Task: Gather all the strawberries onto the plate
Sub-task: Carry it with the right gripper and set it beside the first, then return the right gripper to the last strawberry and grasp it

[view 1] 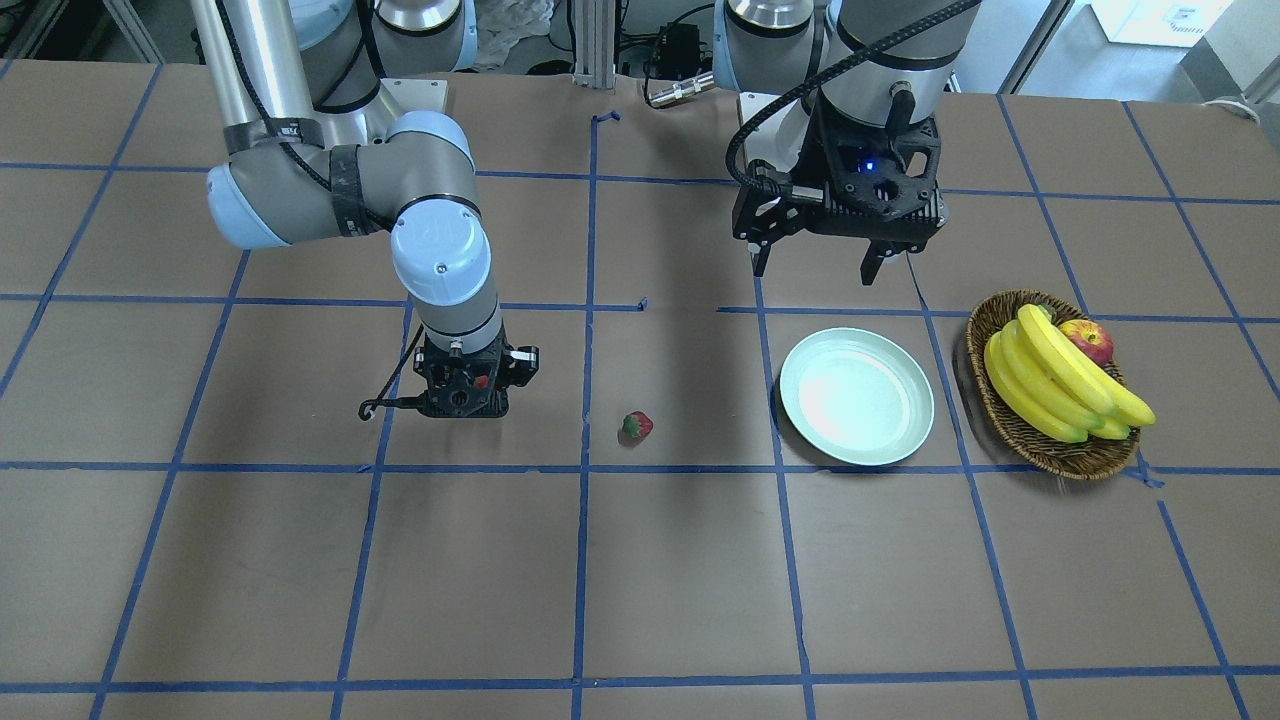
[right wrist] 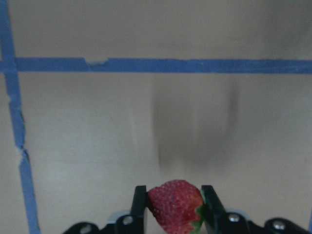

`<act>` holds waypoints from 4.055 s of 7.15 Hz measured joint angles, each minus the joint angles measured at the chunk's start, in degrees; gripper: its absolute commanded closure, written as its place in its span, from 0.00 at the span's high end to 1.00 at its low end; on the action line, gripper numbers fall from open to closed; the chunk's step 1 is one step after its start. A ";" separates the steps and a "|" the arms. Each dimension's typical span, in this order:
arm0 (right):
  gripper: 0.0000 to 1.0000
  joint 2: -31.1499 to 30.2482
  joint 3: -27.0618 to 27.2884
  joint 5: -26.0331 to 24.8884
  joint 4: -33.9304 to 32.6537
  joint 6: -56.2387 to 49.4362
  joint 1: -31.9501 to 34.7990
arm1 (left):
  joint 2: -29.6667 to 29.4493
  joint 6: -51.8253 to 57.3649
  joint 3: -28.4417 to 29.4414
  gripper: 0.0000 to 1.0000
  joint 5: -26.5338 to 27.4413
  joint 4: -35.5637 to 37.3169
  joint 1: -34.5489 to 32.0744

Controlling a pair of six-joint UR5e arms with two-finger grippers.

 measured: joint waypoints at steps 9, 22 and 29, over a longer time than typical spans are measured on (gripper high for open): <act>1.00 9.62 -7.34 6.38 -6.61 14.66 16.67 | -0.09 0.23 0.04 1.00 -0.07 0.26 0.17; 0.95 -4.71 8.77 -2.51 4.61 -13.07 1.49 | 0.00 0.12 -0.08 1.00 0.00 0.04 0.09; 0.21 -1.99 8.55 -2.92 1.36 -13.32 1.53 | 0.05 0.05 -0.14 1.00 0.08 -0.08 0.04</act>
